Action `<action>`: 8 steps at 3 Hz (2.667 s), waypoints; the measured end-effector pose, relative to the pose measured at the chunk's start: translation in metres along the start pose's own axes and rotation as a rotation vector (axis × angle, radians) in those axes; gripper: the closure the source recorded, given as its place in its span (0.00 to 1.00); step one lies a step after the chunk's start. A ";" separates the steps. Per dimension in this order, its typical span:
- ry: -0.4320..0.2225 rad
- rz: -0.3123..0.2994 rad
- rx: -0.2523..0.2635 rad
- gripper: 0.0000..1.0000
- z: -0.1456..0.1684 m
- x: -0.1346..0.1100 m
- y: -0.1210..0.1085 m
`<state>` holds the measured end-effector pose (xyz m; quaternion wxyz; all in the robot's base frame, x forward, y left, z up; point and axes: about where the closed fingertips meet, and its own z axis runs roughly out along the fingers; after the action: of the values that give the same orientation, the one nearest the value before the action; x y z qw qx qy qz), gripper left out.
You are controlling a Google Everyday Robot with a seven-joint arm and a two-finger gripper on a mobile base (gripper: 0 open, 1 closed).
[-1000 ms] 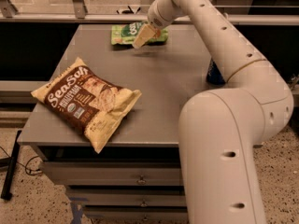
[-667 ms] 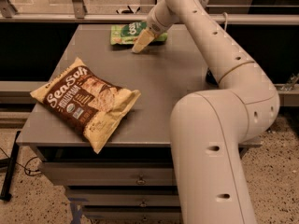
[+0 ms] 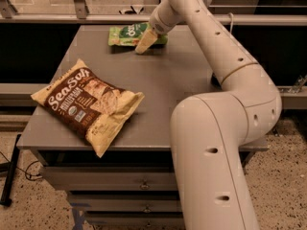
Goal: Move green rice chip bag near pepsi can
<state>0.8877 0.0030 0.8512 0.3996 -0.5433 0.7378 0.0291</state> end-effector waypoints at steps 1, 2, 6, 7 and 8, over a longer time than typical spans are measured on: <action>0.000 0.000 0.000 0.64 -0.001 -0.001 -0.001; 0.000 0.000 0.000 0.87 -0.001 -0.001 -0.001; 0.196 -0.310 -0.197 1.00 -0.163 0.031 0.037; 0.205 -0.328 -0.240 1.00 -0.175 0.049 0.048; 0.217 -0.323 -0.278 0.82 -0.180 0.068 0.057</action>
Offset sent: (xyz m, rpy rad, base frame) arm -0.0092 -0.0644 0.0790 -0.1436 -0.0051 0.0138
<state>0.7339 -0.1129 0.9088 0.2388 -0.7039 0.6689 0.0072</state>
